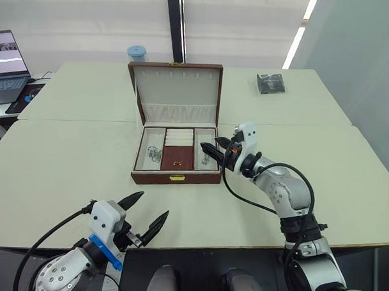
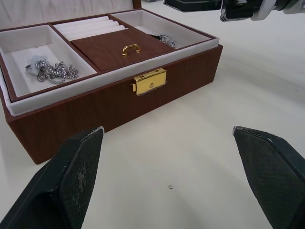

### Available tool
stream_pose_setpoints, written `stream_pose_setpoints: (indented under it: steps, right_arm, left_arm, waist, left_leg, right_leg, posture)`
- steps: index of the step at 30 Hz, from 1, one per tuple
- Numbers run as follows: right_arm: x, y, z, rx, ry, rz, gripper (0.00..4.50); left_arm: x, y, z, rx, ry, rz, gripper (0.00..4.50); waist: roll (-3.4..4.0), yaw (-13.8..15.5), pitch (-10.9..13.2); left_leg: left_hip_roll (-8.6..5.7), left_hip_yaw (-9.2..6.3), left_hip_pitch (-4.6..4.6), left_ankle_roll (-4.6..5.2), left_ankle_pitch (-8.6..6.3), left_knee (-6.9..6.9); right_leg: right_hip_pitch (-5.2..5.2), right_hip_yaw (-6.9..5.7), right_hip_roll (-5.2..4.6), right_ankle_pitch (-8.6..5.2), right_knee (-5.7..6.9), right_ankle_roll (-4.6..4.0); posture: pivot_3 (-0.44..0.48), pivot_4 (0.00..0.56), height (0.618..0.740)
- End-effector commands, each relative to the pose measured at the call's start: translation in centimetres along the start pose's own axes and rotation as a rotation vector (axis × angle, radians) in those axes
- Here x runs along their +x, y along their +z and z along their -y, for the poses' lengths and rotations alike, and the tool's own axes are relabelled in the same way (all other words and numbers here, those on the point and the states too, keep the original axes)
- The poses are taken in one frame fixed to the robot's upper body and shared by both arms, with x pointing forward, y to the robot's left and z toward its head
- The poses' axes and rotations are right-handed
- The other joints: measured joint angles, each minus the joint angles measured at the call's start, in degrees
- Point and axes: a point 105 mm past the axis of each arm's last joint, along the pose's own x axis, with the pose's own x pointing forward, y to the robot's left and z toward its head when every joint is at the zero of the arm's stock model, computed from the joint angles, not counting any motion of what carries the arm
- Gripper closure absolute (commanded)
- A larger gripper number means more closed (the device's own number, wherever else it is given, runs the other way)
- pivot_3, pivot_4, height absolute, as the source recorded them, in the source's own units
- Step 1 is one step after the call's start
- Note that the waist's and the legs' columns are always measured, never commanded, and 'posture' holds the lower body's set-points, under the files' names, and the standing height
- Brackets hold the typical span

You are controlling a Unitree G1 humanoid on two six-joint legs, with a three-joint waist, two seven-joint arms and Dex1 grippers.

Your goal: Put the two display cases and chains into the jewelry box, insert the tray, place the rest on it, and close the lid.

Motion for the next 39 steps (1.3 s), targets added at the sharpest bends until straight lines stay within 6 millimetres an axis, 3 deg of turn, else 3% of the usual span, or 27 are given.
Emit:
stream_pose_setpoints:
  steps: [1,4,11,18,23,30,39]
  right_arm:
    - [-1.5,2.6,-0.3,-0.103,0.06,0.087,0.01]
    - [-3.4,3.1,1.2,-0.154,0.07,0.084,0.01]
    - [-9.4,2.0,3.5,-0.266,0.173,-0.061,0.01]
    - [-14.1,1.3,7.0,-0.383,0.093,-0.186,0.01]
    - [-16.8,0.4,8.7,-0.435,0.023,-0.252,0.01]
    - [-19.3,-0.5,9.4,-0.443,-0.053,-0.276,0.01]
    - [-20.1,-1.1,9.3,-0.43,-0.095,-0.276,0.01]
  left_arm:
    - [0.1,1.1,-0.3,-0.028,0.004,0.016,0.0]
    - [0.0,1.0,-1.3,-0.079,0.017,-0.023,0.0]
    - [-1.3,1.2,-6.1,-0.078,0.074,-0.112,0.0]
    - [-3.7,3.0,-12.9,0.028,0.198,-0.142,0.0]
    - [-5.0,3.8,-15.7,0.07,0.232,-0.189,0.0]
    - [-5.4,4.9,-18.4,0.102,0.258,-0.219,0.0]
    - [-5.2,5.1,-18.6,0.113,0.241,-0.233,0.0]
  waist:
    - [0.04,0.1,0.03]
    - [0.04,0.17,0.03]
    - [0.18,-0.02,0.12]
    - [0.25,0.11,0.18]
    - [0.25,0.13,0.21]
    - [0.29,0.08,0.23]
    - [0.29,0.01,0.24]
  left_leg:
    - [-0.01,0.0,-0.01,0.0,0.0,0.0]
    - [-0.04,-0.01,-0.03,0.0,0.0,0.01]
    - [-0.03,-0.04,-0.01,0.01,0.0,0.0]
    - [0.02,-0.03,0.01,0.0,0.0,0.0]
    - [-0.03,0.07,-0.01,0.0,0.0,0.0]
    - [0.01,0.03,0.0,0.0,0.0,-0.01]
    - [0.0,0.08,0.0,0.0,0.0,-0.02]
  right_leg:
    - [0.0,0.0,0.0,0.0,0.0,0.0]
    - [0.01,-0.01,-0.02,0.0,-0.02,0.0]
    - [0.02,-0.04,0.0,0.0,-0.04,0.0]
    - [0.0,-0.03,0.11,0.0,-0.04,0.0]
    - [0.0,0.01,-0.01,-0.01,-0.08,0.01]
    - [0.0,-0.03,0.0,-0.01,-0.05,0.0]
    - [-0.01,0.0,-0.02,-0.01,-0.04,0.01]
  posture:
    - [0.0,0.15,0.74]
    - [0.0,0.15,0.74]
    - [0.0,0.15,0.74]
    - [0.0,0.15,0.74]
    - [0.0,0.15,0.74]
    - [0.0,0.15,0.74]
    - [0.0,0.15,0.74]
